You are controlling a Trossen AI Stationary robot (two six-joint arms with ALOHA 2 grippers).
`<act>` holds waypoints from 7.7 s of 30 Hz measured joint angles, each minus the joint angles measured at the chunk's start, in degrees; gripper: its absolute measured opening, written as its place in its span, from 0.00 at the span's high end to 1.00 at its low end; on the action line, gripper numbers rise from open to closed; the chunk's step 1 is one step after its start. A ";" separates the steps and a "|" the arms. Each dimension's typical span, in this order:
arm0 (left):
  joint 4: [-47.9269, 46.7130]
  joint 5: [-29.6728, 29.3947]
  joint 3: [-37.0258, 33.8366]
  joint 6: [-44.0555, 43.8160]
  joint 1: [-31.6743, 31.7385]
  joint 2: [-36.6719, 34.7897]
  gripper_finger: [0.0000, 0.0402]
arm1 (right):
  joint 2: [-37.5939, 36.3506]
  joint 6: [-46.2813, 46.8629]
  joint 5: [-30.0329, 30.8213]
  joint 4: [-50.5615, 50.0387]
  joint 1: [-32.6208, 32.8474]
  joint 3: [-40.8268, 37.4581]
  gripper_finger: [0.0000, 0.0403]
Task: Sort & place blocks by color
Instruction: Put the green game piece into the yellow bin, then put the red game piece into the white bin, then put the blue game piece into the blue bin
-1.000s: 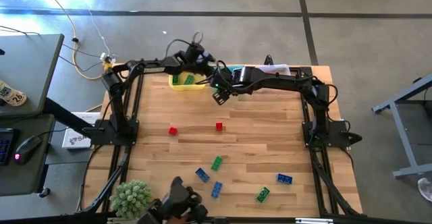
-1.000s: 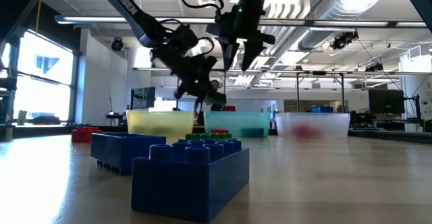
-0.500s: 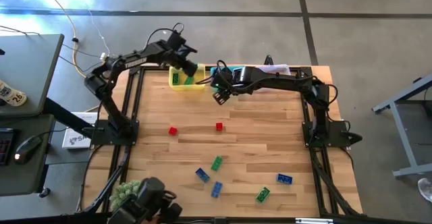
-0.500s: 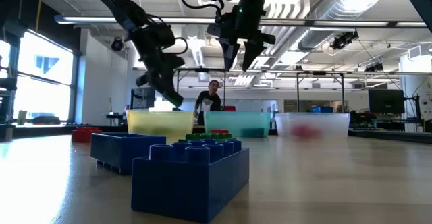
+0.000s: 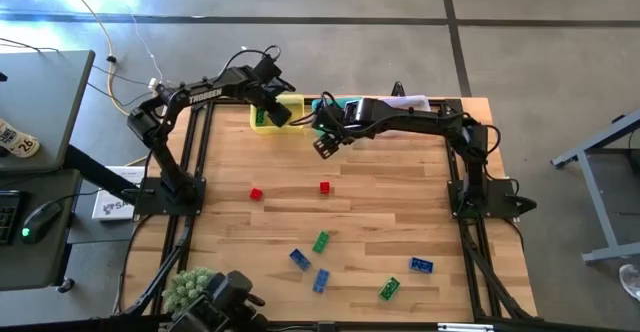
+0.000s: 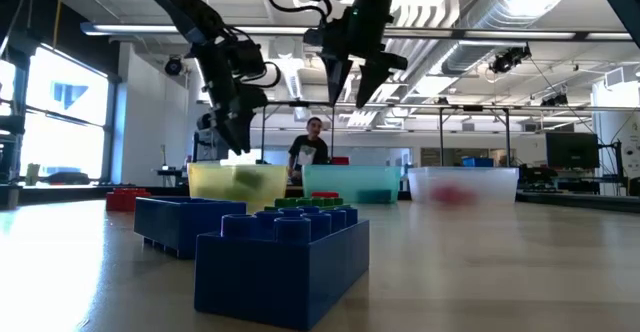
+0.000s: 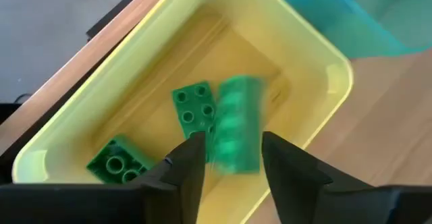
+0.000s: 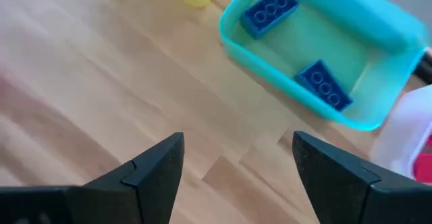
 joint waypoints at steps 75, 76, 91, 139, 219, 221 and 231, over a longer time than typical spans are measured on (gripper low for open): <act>-7.86 16.06 -0.02 -17.05 -14.31 -32.41 0.55 | 19.49 -33.80 -20.27 6.02 6.81 -0.04 0.73; -7.98 16.08 -0.02 -16.77 -14.53 -32.41 0.55 | 19.25 -32.96 -20.84 5.57 6.79 -0.08 0.73; -7.99 16.08 -0.02 -13.71 -15.82 -32.41 0.55 | 12.63 -21.92 -15.53 0.27 5.93 -0.13 0.73; -8.01 16.15 -0.02 -14.36 -15.78 -32.37 0.55 | 2.93 -25.75 -0.42 -22.48 -31.00 -6.07 0.73; -13.82 10.23 -0.04 25.24 -33.73 -32.28 0.49 | -27.33 22.97 -6.65 -20.81 2.66 -16.57 0.49; -12.70 10.05 -0.04 25.30 -35.98 -32.28 0.49 | -27.32 23.62 -6.63 -20.82 3.21 -16.57 0.49; -7.02 8.74 -0.09 21.69 -47.01 -30.72 0.49 | -27.32 23.45 -6.48 -20.79 5.94 -16.56 0.49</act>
